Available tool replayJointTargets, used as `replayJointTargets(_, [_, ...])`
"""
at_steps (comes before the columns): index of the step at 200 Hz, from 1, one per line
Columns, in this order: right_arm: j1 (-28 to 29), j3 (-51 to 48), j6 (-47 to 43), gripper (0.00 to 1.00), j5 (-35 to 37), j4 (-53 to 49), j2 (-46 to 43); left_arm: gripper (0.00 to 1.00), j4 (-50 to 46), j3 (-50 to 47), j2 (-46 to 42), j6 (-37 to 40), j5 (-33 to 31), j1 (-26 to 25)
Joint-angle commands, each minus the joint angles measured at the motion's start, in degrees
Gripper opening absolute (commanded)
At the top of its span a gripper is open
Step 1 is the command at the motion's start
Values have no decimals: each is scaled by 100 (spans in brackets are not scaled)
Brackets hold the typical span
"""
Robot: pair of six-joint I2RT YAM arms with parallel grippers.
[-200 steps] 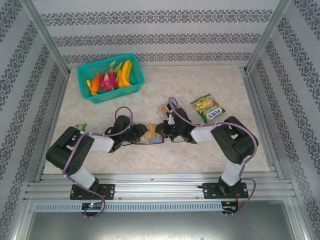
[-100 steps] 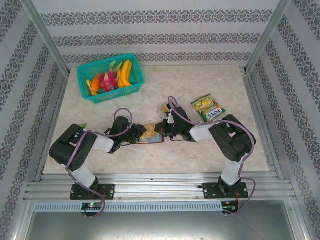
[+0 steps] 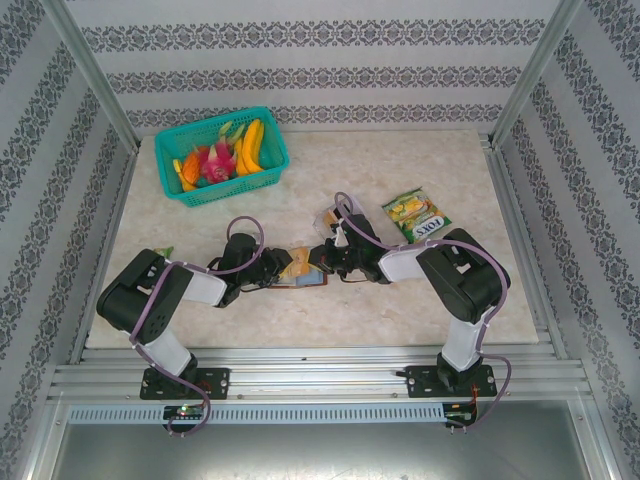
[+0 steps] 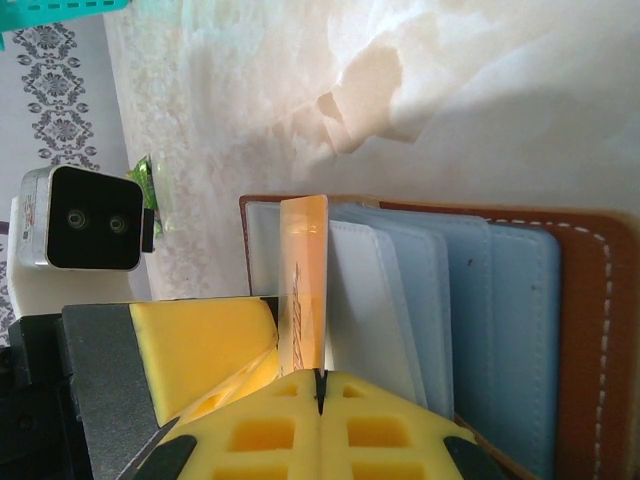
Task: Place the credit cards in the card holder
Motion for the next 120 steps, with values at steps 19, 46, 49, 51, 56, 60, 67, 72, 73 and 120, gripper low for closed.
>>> replayJointTargets(19, [-5,45,67,0,-285,78,215,27,872,10,-178,-76,426,39])
replayJointTargets(46, [-16,45,102,0,-365,155,193,25,1024,-49,-214,-135,477,72])
replayJointTargets(49, [-22,44,103,0,-373,151,187,25,1031,-51,-217,-135,479,74])
replayJointTargets(51, [-17,46,98,0,-374,152,190,24,1035,-46,-219,-135,485,74])
replayJointTargets(56, [-18,55,85,0,-379,135,182,24,1045,-48,-231,-130,504,74])
replayJointTargets(60, [-20,63,84,0,-390,122,177,24,1046,-44,-239,-131,514,80])
replayJointTargets(67, [-24,63,76,1,-388,117,167,23,1024,-32,-254,-118,510,83])
replayJointTargets(72, [-29,64,76,1,-384,117,156,23,997,-27,-268,-107,518,83])
replayJointTargets(73, [-27,64,72,1,-388,117,156,23,996,-31,-272,-108,518,83])
replayJointTargets(120, [-20,81,58,6,-410,63,169,10,798,-22,-354,6,516,100])
